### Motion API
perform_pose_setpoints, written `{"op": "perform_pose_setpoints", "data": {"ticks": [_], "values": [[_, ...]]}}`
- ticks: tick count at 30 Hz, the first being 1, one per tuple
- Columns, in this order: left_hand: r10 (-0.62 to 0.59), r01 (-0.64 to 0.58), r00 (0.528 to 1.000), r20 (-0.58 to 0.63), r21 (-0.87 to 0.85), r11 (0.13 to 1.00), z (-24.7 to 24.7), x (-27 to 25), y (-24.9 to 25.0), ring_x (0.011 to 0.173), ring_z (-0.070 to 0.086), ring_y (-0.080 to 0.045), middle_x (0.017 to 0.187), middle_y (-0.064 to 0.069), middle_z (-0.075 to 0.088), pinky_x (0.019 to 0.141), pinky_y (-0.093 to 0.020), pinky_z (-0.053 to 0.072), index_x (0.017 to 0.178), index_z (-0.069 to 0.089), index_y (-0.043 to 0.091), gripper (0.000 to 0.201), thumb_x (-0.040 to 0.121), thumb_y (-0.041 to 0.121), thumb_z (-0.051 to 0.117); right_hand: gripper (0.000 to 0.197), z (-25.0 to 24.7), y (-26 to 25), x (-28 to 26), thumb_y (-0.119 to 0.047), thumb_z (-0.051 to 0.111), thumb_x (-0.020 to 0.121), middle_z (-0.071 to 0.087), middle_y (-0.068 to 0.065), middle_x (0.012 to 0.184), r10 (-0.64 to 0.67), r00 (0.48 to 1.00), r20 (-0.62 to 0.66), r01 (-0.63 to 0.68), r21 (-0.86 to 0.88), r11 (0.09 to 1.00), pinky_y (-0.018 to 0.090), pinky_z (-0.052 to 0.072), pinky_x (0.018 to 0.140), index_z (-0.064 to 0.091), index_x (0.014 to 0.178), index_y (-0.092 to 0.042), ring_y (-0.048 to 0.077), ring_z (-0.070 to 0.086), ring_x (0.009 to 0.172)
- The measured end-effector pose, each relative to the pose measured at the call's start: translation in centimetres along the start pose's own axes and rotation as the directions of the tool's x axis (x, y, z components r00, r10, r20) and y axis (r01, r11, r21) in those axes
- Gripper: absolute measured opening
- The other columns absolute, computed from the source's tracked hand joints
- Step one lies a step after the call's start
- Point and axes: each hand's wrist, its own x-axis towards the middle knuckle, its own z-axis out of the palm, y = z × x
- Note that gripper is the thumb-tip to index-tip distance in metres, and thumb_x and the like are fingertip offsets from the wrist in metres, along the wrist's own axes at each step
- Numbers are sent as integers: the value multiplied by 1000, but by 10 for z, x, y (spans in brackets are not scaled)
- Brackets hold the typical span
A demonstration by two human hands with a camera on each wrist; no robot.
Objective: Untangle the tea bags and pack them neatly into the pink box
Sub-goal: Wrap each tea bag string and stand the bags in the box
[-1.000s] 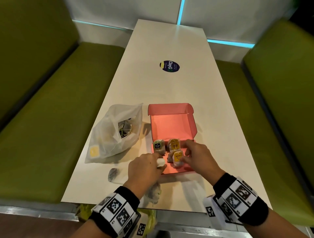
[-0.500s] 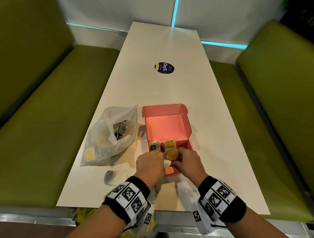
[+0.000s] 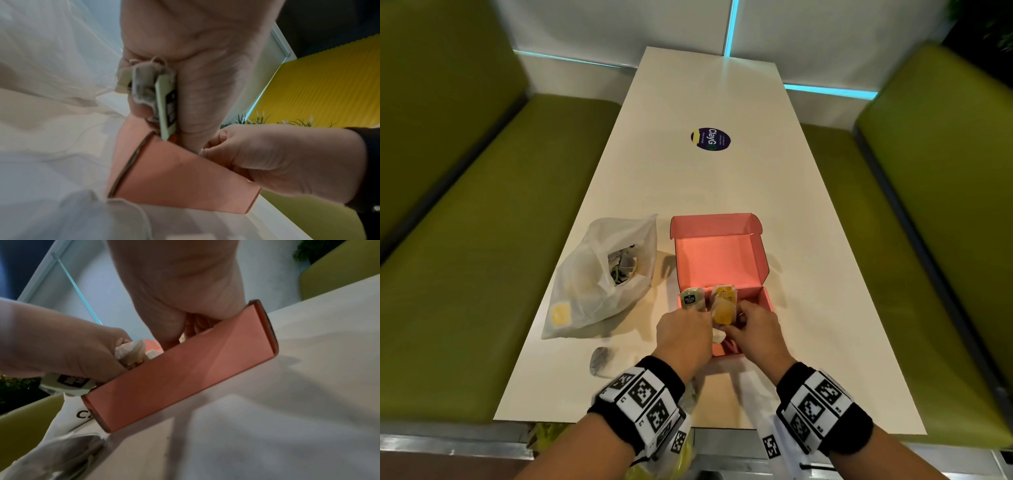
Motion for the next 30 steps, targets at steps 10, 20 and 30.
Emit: {"op": "perform_pose_setpoints", "data": {"ticks": [10,20,30], "values": [[-7,7,1000,21,-1,1000,3,2,-1,103,61,-26,111,-3,64,67,-29,39,110,60,19,24,88,16,50,29,-10,0,-2,-11,76,67,67,5,72,67,998,-10,-67,-45,997,26,42,60,49,74,-18,23,62,74],[6,-7,1000,18,38,999,2,1,-1,107,60,-26,115,-4,62,75,-31,44,114,57,16,25,90,17,48,21,-1,2,-15,-24,71,75,67,5,82,3,998,-66,-8,-78,997,31,43,64,53,83,-20,26,62,81],[-1,2,1000,28,-38,999,6,1,-5,104,59,-29,113,-7,61,73,-33,43,112,57,15,26,87,17,51,52,11,5,-3,-34,74,75,67,10,97,101,988,-115,-107,-55,993,31,37,68,46,114,-13,31,61,95]]}}
